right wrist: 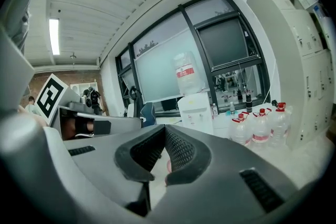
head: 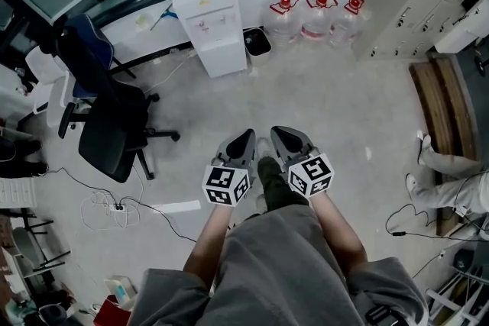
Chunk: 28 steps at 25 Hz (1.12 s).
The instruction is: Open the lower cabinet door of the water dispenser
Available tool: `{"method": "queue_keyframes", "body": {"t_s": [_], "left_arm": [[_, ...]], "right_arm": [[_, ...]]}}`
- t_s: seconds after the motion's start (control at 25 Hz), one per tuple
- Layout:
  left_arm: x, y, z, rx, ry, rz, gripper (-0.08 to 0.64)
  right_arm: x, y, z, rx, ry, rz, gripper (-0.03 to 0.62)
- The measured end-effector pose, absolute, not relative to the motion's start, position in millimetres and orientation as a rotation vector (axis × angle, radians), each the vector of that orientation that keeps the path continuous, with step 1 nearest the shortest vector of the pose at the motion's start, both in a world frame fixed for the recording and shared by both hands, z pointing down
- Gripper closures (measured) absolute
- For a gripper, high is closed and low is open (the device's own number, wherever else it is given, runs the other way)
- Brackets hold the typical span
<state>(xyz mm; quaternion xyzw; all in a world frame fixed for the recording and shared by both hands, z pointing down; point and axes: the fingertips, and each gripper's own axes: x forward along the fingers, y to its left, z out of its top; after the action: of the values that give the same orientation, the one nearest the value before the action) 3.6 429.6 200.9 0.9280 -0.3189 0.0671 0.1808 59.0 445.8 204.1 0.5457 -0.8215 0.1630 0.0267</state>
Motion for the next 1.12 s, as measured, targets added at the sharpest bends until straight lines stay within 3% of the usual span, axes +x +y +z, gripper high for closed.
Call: {"method": "queue_keyframes", "body": {"t_s": [1.12], "left_arm": [[105, 160, 230, 2.541, -0.882, 0.369, 0.552]], "right_arm": [[158, 187, 246, 1.623, -2.508, 0.740, 0.583]]}}
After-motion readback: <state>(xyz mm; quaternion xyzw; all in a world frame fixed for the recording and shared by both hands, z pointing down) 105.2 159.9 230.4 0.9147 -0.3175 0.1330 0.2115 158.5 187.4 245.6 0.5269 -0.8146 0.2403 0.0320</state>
